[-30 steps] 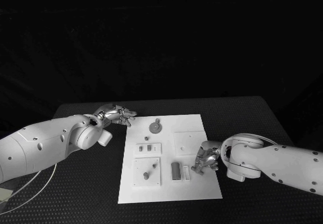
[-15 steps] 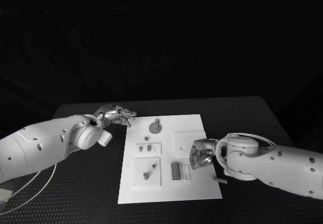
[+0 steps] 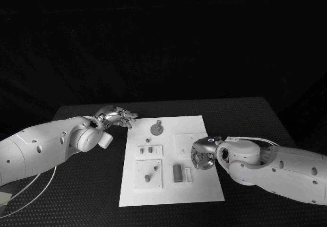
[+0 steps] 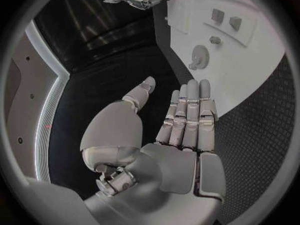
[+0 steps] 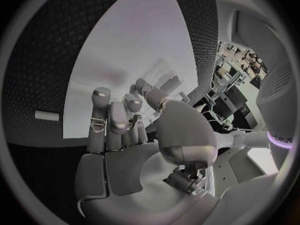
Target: Assemble the parts on the task board
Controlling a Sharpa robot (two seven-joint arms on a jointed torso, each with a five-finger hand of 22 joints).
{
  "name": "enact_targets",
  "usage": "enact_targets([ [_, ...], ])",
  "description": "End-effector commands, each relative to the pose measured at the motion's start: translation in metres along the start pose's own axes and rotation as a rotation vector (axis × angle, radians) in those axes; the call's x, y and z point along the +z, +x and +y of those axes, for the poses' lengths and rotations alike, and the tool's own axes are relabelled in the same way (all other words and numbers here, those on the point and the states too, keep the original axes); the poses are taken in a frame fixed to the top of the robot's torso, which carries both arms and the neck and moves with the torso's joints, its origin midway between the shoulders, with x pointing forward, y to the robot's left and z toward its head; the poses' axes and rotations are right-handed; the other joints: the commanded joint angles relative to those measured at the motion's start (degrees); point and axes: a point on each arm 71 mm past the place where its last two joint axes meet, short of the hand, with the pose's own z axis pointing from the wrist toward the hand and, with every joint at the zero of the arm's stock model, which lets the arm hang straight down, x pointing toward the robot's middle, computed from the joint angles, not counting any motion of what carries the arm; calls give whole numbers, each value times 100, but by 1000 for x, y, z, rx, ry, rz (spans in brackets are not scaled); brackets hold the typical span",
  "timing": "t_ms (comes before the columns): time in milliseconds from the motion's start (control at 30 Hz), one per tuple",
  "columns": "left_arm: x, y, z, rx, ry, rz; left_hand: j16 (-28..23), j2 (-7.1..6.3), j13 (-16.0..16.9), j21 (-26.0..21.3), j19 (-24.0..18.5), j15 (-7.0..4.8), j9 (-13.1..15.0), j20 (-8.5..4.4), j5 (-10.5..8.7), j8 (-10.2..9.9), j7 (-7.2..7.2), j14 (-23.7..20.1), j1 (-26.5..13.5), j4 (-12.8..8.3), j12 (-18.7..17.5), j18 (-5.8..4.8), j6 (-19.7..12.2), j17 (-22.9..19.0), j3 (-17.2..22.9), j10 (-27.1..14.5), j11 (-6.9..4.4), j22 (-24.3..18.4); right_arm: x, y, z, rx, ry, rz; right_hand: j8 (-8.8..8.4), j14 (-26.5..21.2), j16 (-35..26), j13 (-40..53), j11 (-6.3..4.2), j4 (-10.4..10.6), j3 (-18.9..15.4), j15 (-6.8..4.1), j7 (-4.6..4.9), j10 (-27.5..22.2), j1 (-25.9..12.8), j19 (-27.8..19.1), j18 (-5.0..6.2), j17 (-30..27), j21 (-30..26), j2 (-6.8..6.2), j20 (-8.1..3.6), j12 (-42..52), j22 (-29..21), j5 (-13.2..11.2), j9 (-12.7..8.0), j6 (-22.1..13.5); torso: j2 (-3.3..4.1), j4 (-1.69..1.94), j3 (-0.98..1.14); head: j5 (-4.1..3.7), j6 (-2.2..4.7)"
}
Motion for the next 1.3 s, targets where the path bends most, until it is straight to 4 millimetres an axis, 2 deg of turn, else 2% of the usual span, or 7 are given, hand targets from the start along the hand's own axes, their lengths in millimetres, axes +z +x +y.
enact_targets([
  [33,0,2,-2,0,10,16,-26,14,6,-23,-24,17,-8,13,-8,27,6,-41,-45,40,8,63,-38,10,-7,-43,17,-4,-3,-6,1,-10,-28,-99,-46,-41,-6,-12,9,25,-17,-17,10,29,-23,15,89,-12,33,-104,13,9,102,14,-28,34,-1,2,4,-13,10],
  [267,0,2,-2,0,10,15,-26,16,7,-23,-24,17,-8,14,-8,27,7,-41,-44,41,8,63,-39,10,-7,-43,17,-4,-14,-25,-41,128,110,-230,-210,-43,-47,-38,84,247,43,40,91,33,-354,83,89,-76,-7,-446,5,-13,59,12,-157,-156,-5,-7,-1,-58,67],
  [367,1,2,-2,1,10,15,-27,16,7,-22,-24,17,-8,14,-8,27,7,-41,-44,41,8,63,-39,10,-7,-43,17,-4,-17,-38,-62,176,178,-264,-238,-31,-68,-49,92,674,226,47,100,29,-525,143,89,-98,-50,-782,-32,-18,25,10,-200,-169,-4,-8,-5,-82,93],
  [500,1,3,-2,1,11,17,-27,17,7,-22,-24,17,-8,14,-8,27,7,-41,-45,42,8,63,-40,11,-8,-43,17,-4,-16,-51,-87,240,230,-298,-246,-18,-69,-50,88,1123,353,43,99,28,-673,176,89,-92,-70,-1029,-59,-13,24,14,-222,-170,-2,-6,1,-148,165],
  [833,2,3,-2,1,11,16,-27,19,7,-22,-24,17,-9,14,-8,28,8,-41,-45,43,8,63,-40,12,-9,-43,17,-3,-8,-71,-145,249,359,-403,-308,-44,-94,-39,126,1137,369,75,139,-10,-474,157,89,-136,-83,-1072,-87,-5,51,14,-251,-305,-1,9,-2,-250,431],
  [1067,2,3,-2,1,13,16,-28,19,8,-22,-24,17,-9,14,-8,29,7,-41,-44,43,8,63,-40,13,-9,-43,17,-3,-4,-76,-154,218,367,-446,-346,-59,-111,-30,165,970,304,112,179,-30,-281,134,89,-159,-90,-1032,-80,9,75,13,-266,-406,-1,5,0,-251,613],
  [1300,2,3,-2,1,13,15,-28,20,8,-22,-25,17,-8,14,-8,30,7,-40,-42,42,9,64,-39,13,-10,-43,17,-3,-2,-81,-149,207,344,-487,-351,-63,-119,-30,176,863,271,123,190,-45,-192,122,89,-160,-101,-1015,-73,12,82,13,-270,-430,-2,5,-1,-252,658],
])
